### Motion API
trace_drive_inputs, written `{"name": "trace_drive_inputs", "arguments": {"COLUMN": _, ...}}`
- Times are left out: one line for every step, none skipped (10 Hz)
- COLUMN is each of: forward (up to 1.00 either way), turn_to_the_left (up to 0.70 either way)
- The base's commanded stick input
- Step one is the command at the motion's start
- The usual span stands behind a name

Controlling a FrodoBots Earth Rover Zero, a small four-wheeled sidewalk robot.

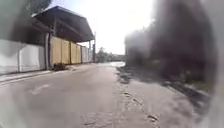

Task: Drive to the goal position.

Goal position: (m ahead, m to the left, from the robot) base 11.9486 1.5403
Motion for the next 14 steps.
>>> {"name": "trace_drive_inputs", "arguments": {"forward": 1.0, "turn_to_the_left": 0.0}}
{"name": "trace_drive_inputs", "arguments": {"forward": 1.0, "turn_to_the_left": 0.0}}
{"name": "trace_drive_inputs", "arguments": {"forward": 1.0, "turn_to_the_left": 0.0}}
{"name": "trace_drive_inputs", "arguments": {"forward": 1.0, "turn_to_the_left": 0.0}}
{"name": "trace_drive_inputs", "arguments": {"forward": 1.0, "turn_to_the_left": 0.0}}
{"name": "trace_drive_inputs", "arguments": {"forward": 1.0, "turn_to_the_left": 0.0}}
{"name": "trace_drive_inputs", "arguments": {"forward": 1.0, "turn_to_the_left": 0.0}}
{"name": "trace_drive_inputs", "arguments": {"forward": 1.0, "turn_to_the_left": 0.0}}
{"name": "trace_drive_inputs", "arguments": {"forward": 1.0, "turn_to_the_left": 0.0}}
{"name": "trace_drive_inputs", "arguments": {"forward": 1.0, "turn_to_the_left": 0.0}}
{"name": "trace_drive_inputs", "arguments": {"forward": 1.0, "turn_to_the_left": 0.0}}
{"name": "trace_drive_inputs", "arguments": {"forward": 1.0, "turn_to_the_left": -0.28}}
{"name": "trace_drive_inputs", "arguments": {"forward": 1.0, "turn_to_the_left": -0.4}}
{"name": "trace_drive_inputs", "arguments": {"forward": 1.0, "turn_to_the_left": -0.4}}
